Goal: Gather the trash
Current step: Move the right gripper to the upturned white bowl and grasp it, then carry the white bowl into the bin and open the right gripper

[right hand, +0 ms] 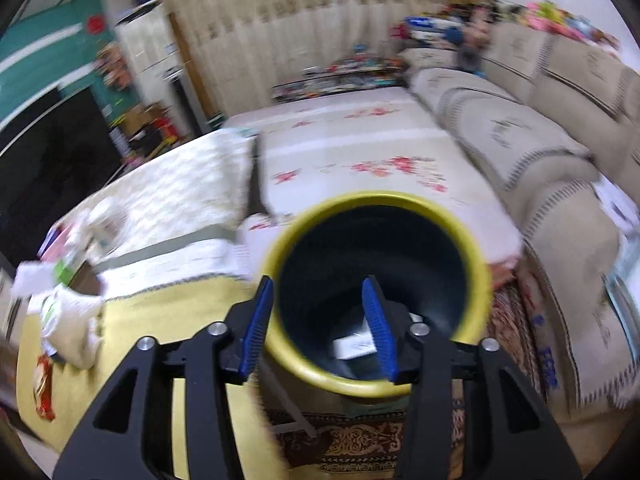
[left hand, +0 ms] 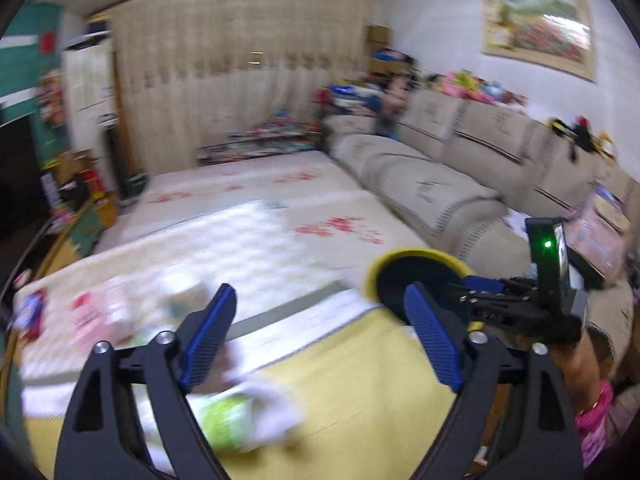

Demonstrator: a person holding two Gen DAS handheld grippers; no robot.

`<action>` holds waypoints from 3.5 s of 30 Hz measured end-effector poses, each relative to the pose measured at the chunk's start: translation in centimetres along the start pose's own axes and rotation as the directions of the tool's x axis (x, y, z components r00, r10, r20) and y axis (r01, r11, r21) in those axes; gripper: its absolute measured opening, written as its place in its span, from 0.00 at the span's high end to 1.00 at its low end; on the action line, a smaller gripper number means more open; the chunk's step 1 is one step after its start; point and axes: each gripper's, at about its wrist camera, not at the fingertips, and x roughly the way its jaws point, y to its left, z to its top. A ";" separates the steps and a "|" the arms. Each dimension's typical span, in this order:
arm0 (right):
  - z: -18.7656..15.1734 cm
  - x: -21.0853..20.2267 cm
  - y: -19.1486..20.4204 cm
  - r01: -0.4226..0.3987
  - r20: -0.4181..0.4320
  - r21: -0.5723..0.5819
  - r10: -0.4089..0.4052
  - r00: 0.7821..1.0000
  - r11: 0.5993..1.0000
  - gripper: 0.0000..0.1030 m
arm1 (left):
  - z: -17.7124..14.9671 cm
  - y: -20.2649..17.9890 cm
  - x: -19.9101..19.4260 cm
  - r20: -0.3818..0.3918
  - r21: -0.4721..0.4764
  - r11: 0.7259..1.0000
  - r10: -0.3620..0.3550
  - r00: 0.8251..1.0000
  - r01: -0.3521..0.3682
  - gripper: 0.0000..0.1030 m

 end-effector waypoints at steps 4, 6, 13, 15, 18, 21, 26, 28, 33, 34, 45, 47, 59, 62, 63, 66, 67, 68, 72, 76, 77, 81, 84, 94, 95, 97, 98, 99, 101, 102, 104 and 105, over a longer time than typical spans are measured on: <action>2.1 1.7 6.1 -0.123 -0.016 -0.100 0.122 0.992 0.987 0.51 | -2.3 7.1 -4.3 0.014 -0.122 0.982 0.146 0.989 -0.143 0.12; 2.8 2.4 8.7 -0.169 -0.025 -0.137 0.167 0.986 0.976 0.46 | -3.7 9.7 -5.9 0.016 -0.167 0.967 0.200 0.980 -0.195 0.12; 5.7 5.3 19.0 -0.282 -0.057 -0.297 0.278 0.959 0.912 0.33 | -7.2 16.5 -9.1 -0.012 -0.278 0.918 0.292 0.956 -0.284 0.11; 6.6 6.9 21.4 -0.290 -0.077 -0.330 0.280 0.957 0.898 0.33 | -8.1 17.2 -9.4 -0.017 -0.288 0.912 0.301 0.953 -0.293 0.11; 7.3 9.0 23.4 -0.283 -0.107 -0.362 0.262 0.959 0.888 0.33 | -8.8 17.2 -9.5 -0.022 -0.296 0.907 0.308 0.951 -0.301 0.10; 7.5 11.4 24.9 -0.280 -0.155 -0.375 0.238 0.959 0.884 0.33 | -8.9 17.1 -9.1 -0.028 -0.307 0.905 0.302 0.953 -0.296 0.10; 7.2 14.3 27.1 -0.258 -0.196 -0.409 0.192 0.962 0.875 0.30 | -9.2 17.5 -8.7 -0.037 -0.315 0.903 0.297 0.954 -0.293 0.10; 6.8 15.2 27.6 -0.244 -0.213 -0.422 0.166 0.963 0.873 0.30 | -9.3 17.5 -8.4 -0.042 -0.316 0.903 0.292 0.955 -0.290 0.10; 6.3 17.1 28.3 -0.220 -0.237 -0.438 0.124 0.963 0.872 0.28 | -9.5 17.3 -8.0 -0.051 -0.312 0.906 0.286 0.957 -0.287 0.10; 6.4 17.3 28.1 -0.225 -0.238 -0.429 0.130 0.962 0.875 0.28 | -9.6 17.3 -7.8 -0.053 -0.312 0.906 0.285 0.957 -0.287 0.10; 6.3 18.8 27.8 -0.257 -0.282 -0.388 0.152 0.947 0.885 0.23 | -9.3 16.3 -7.1 -0.056 -0.295 0.914 0.275 0.960 -0.279 0.10; 6.3 18.8 27.7 -0.259 -0.277 -0.384 0.157 0.948 0.886 0.23 | -9.2 16.2 -7.0 -0.057 -0.292 0.914 0.277 0.959 -0.281 0.10; 8.0 10.9 22.7 -0.225 -0.104 -0.329 0.202 0.974 0.917 0.25 | -8.8 15.7 -6.7 -0.055 -0.285 0.920 0.263 0.963 -0.268 0.10; 7.3 7.3 18.9 -0.212 -0.042 -0.285 0.209 0.977 0.935 0.25 | -8.9 15.8 -6.6 -0.054 -0.287 0.922 0.257 0.965 -0.262 0.10; 6.9 6.1 17.2 -0.191 -0.015 -0.264 0.193 0.981 0.945 0.25 | -8.9 15.8 -6.5 -0.054 -0.288 0.922 0.253 0.966 -0.258 0.10; 5.8 3.6 12.2 -0.092 0.042 -0.197 0.102 0.994 0.976 0.25 | -8.9 15.6 -6.2 -0.057 -0.281 0.927 0.244 0.968 -0.250 0.10; 5.2 2.9 9.7 -0.049 0.051 -0.158 0.057 0.997 0.986 0.24 | -8.9 15.5 -6.1 -0.059 -0.277 0.929 0.240 0.969 -0.247 0.10; 4.8 2.6 8.1 -0.017 0.054 -0.132 0.024 0.998 0.991 0.24 | -9.0 15.4 -5.9 -0.061 -0.274 0.930 0.237 0.970 -0.244 0.10; 3.1 2.9 1.1 0.112 0.007 -0.016 -0.112 0.994 0.994 0.24 | -9.3 15.1 -5.2 -0.071 -0.270 0.933 0.225 0.972 -0.236 0.10; 2.1 4.1 -3.6 0.198 -0.039 0.051 -0.196 0.980 0.979 0.24 | -9.4 14.5 -4.6 -0.081 -0.260 0.937 0.217 0.973 -0.231 0.10; 1.9 4.6 -4.1 0.204 -0.049 0.059 -0.202 0.978 0.977 0.24 | -9.3 14.4 -4.4 -0.083 -0.256 0.938 0.217 0.973 -0.231 0.10; 1.5 6.6 -5.7 0.233 -0.095 0.066 -0.227 0.969 0.970 0.24 | -9.1 13.9 -4.1 -0.088 -0.239 0.943 0.217 0.972 -0.232 0.10; 1.4 7.8 -5.3 0.225 -0.117 0.067 -0.216 0.969 0.972 0.22 | -9.1 13.9 -3.7 -0.096 -0.233 0.944 0.218 0.971 -0.235 0.10; 1.2 5.7 -2.7 0.214 -0.052 0.029 -0.212 0.976 0.976 0.17 | -9.6 15.4 -2.0 -0.129 -0.232 0.940 0.226 0.966 -0.251 0.10; 1.2 5.6 -2.5 0.208 -0.050 0.027 -0.207 0.977 0.978 0.17 | -9.7 15.6 -1.7 -0.134 -0.225 0.941 0.228 0.964 -0.254 0.10; 1.1 5.4 -2.0 0.201 -0.048 0.021 -0.200 0.979 0.979 0.17 | -9.7 16.1 -0.9 -0.147 -0.212 0.942 0.232 0.961 -0.260 0.10; 1.1 5.4 -1.8 0.200 -0.048 0.019 -0.198 0.979 0.980 0.17 | -9.7 16.2 -0.6 -0.150 -0.212 0.942 0.233 0.961 -0.261 0.10; 1.1 5.4 -1.7 0.196 -0.050 0.017 -0.195 0.980 0.981 0.17 | -9.8 16.5 -0.3 -0.154 -0.213 0.941 0.233 0.960 -0.263 0.10; 1.2 5.5 -1.5 0.191 -0.053 0.013 -0.190 0.980 0.982 0.17 | -9.7 16.9 0.4 -0.163 -0.207 0.940 0.241 0.957 -0.272 0.11; 1.1 5.6 -1.4 0.189 -0.056 0.011 -0.188 0.981 0.982 0.17 | -9.7 17.0 0.6 -0.164 -0.201 0.939 0.247 0.955 -0.278 0.11; 1.2 5.7 -1.3 0.184 -0.059 0.009 -0.184 0.981 0.983 0.17 | -9.7 17.3 1.1 -0.162 -0.183 0.939 0.263 0.951 -0.290 0.11; 1.1 5.8 -1.2 0.182 -0.061 0.007 -0.182 0.981 0.983 0.17 | -9.7 17.4 1.5 -0.160 -0.172 0.940 0.269 0.950 -0.296 0.11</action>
